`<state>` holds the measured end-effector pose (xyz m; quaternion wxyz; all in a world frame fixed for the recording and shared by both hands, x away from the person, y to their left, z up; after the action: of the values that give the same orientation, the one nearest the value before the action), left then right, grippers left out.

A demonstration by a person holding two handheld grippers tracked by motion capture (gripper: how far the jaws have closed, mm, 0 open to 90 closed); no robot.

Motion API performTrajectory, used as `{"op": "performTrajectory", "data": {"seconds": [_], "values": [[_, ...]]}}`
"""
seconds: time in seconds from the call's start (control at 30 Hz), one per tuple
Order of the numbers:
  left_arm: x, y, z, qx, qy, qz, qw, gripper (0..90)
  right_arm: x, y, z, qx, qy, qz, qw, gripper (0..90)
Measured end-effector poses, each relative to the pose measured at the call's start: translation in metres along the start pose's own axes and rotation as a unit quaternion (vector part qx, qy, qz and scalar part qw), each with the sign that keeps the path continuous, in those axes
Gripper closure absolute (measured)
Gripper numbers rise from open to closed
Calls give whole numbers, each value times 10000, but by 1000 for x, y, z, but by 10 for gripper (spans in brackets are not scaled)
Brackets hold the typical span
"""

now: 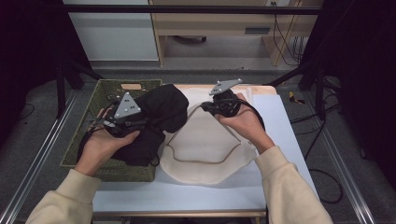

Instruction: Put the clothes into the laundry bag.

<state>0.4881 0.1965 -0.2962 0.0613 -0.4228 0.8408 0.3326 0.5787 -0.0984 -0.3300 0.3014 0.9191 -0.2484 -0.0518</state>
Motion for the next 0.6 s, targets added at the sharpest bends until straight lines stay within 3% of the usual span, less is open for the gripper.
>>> {"op": "performTrajectory", "data": {"seconds": [0.03,0.27,0.33,0.47,0.6], "values": [[8,1,-6,41,-131,86,9999,641,0,0,0,1,-14,-14,10000,872],[26,1,-15,102,-270,247,9993,641,0,1,1,7,-23,-18,10000,872],[35,5,-18,114,-401,311,9986,641,1,1,1,18,-39,-32,10000,872],[45,5,-19,157,-442,385,9982,641,3,2,1,36,-84,-53,9999,872],[59,-1,-21,154,-446,587,9972,641,3,2,2,35,-103,-49,9999,872]]}}
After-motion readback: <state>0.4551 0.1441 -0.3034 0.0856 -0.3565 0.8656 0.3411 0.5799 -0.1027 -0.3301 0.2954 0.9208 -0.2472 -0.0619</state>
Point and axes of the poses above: each handheld gripper's, and its own axes: y roughly backward along the jaws, z roughly out of its underside, x roughly to its right, the point moved 1 cm from there along -y, roughly forward along the jaws, and after that the axes turned 6 degrees about -z, right-handed, at the moved point
